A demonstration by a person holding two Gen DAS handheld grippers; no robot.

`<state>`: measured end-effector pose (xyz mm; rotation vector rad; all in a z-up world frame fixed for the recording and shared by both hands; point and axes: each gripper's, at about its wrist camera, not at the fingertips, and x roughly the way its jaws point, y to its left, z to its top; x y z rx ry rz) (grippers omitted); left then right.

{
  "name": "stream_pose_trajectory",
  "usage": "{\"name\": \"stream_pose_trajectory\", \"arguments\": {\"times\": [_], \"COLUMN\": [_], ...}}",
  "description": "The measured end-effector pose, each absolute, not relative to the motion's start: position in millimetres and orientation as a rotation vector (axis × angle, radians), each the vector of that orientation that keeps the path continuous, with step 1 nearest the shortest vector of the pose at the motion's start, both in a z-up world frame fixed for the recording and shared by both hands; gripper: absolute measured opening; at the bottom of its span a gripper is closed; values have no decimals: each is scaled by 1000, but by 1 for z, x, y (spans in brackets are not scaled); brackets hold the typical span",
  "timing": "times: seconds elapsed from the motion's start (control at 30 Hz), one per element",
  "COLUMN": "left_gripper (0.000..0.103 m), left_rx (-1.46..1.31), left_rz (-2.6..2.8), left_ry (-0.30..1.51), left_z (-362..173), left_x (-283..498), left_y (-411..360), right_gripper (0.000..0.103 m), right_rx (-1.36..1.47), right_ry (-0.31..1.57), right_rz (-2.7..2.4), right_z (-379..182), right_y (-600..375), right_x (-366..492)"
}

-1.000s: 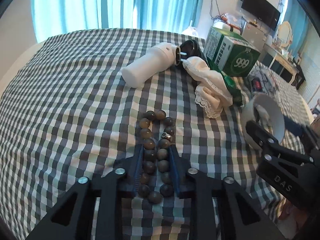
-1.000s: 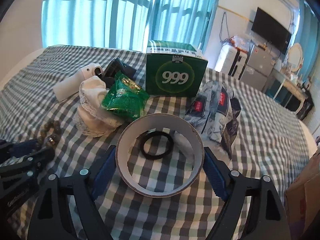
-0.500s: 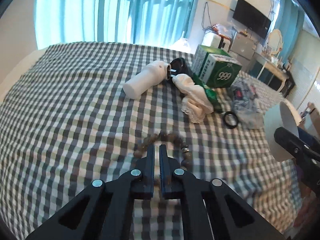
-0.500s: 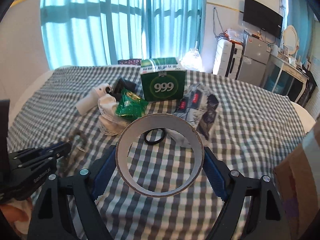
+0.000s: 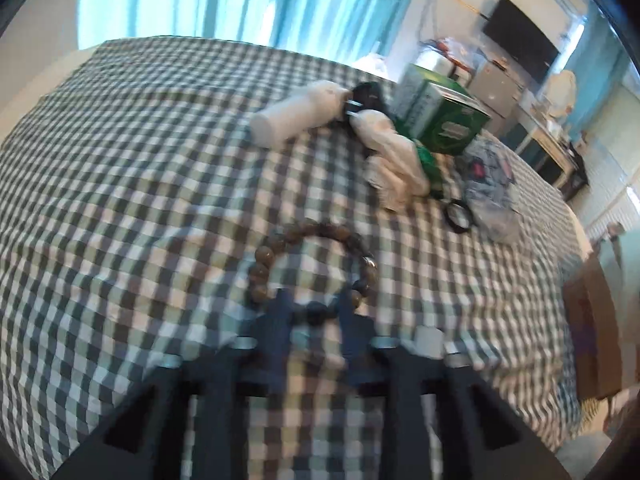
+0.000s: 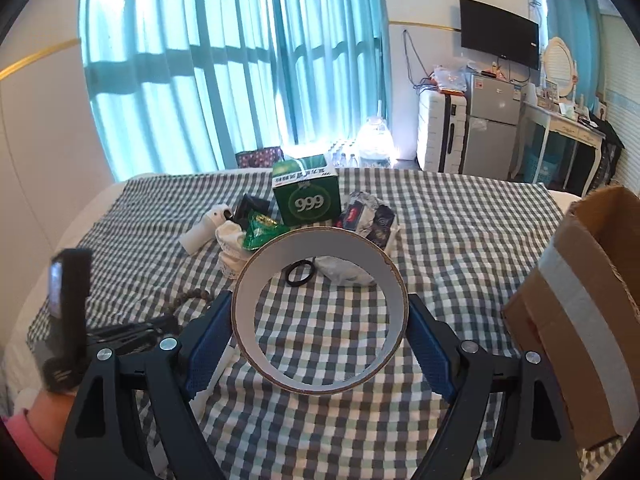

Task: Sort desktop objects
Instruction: 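Lift the bracelet and tape roll and carry them to the cardboard box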

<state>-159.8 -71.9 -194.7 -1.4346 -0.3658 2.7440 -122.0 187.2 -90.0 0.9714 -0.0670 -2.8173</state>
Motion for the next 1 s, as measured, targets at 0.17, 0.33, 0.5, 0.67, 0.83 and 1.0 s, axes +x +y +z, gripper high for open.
{"name": "stream_pose_trajectory", "arguments": {"times": [0.17,0.33,0.5,0.67,0.83,1.0], "left_gripper": [63,63,49,10,10,10], "left_rx": [-1397,-1391,-1466,-1406,-1247,-1212], "left_rz": [2846,2916,2896,2833,2850,2785], "left_ry": [-417,-420,-170,-88,-134,-234], "left_z": [-195,-199,-214,-208,-179,-158], "left_x": [-167,-170,-177,-172,-156,-134], "left_y": [-83,-90,-72,-59,-57,-49], "right_gripper": [83,83,83,83,83,83], "right_rx": [992,1026,1057,1082,1064,1039], "right_ry": [-104,-111,-119,-96,-77,-68], "right_rz": [-2811,-2794,-2780,-2777,-2779,-2782], "right_z": [-96,-107,-116,-122,-118,-111], "right_y": [197,199,200,196,192,188], "right_x": [-125,-136,-146,-150,-146,-139]}}
